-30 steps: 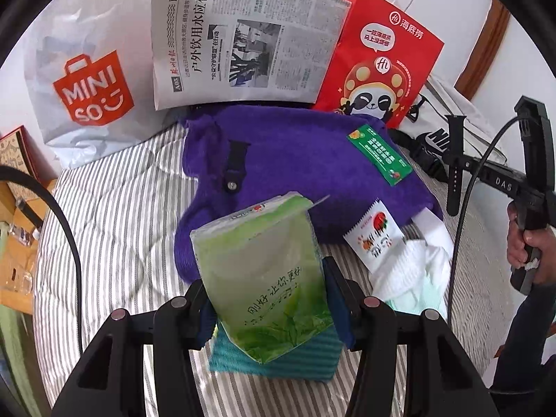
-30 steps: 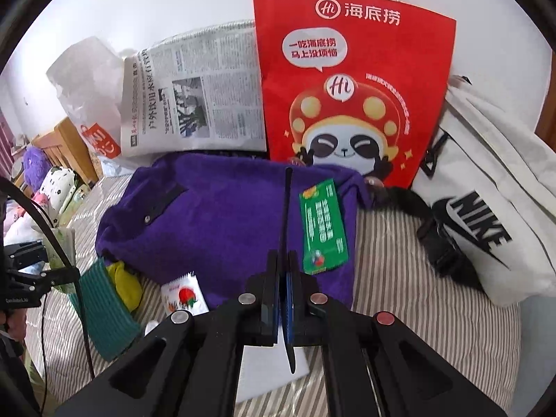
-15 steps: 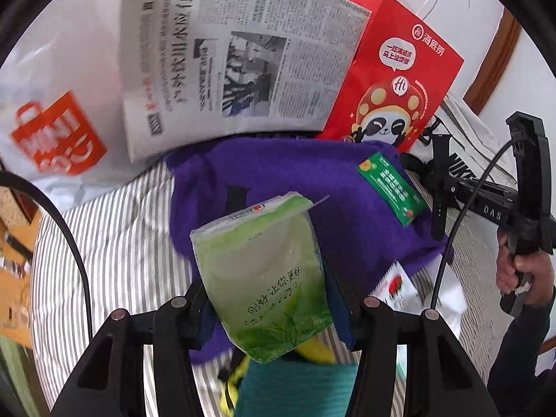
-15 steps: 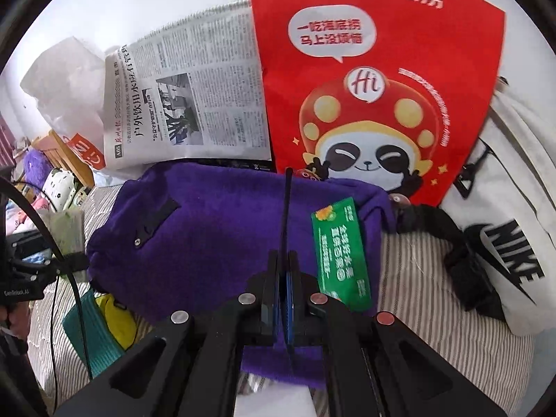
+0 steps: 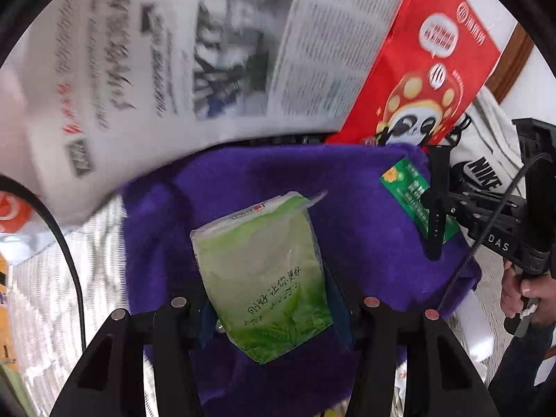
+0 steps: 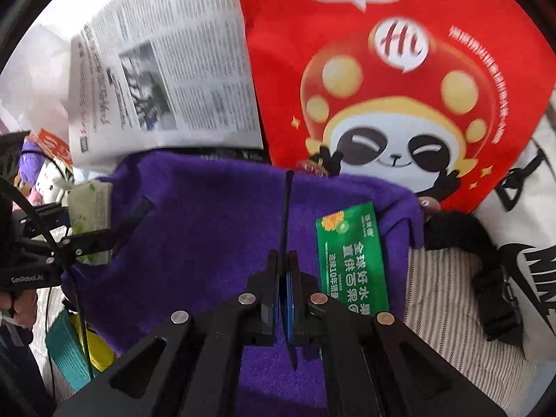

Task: Organize soft objects
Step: 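Lower the light green pack onto the purple towel with the left gripper while the right lays the strap there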

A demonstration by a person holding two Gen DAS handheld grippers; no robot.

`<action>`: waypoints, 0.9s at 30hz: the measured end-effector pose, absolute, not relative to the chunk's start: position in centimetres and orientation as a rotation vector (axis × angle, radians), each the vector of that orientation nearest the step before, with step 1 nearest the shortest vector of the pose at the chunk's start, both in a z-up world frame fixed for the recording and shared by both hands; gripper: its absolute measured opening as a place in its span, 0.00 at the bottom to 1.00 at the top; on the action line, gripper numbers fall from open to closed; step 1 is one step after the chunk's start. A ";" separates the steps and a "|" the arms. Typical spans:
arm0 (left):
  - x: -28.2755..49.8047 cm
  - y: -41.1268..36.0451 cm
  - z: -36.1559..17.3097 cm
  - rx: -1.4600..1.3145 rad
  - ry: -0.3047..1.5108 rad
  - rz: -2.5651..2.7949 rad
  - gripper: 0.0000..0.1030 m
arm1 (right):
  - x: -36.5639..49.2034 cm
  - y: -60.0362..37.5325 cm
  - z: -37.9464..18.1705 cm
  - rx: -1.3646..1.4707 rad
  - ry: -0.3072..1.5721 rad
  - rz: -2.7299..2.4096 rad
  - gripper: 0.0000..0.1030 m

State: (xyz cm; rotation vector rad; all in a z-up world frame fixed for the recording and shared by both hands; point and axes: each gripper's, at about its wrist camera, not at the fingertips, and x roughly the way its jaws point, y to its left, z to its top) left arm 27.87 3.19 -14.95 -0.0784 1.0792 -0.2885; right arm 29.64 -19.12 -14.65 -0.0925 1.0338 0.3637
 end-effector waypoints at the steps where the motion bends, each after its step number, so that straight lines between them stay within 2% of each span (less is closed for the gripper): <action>1: 27.9 3.1 -15.4 -0.070 1.090 -0.288 0.50 | 29.8 -19.1 -15.0 -0.090 1.042 0.366 0.03; 7: 28.3 2.7 -17.1 -0.058 1.120 -0.288 0.50 | 30.4 -18.6 -16.8 -0.102 1.083 0.373 0.03; 27: 28.5 1.7 -17.5 -0.012 1.096 -0.292 0.52 | 31.1 -18.0 -19.0 -0.128 1.132 0.403 0.09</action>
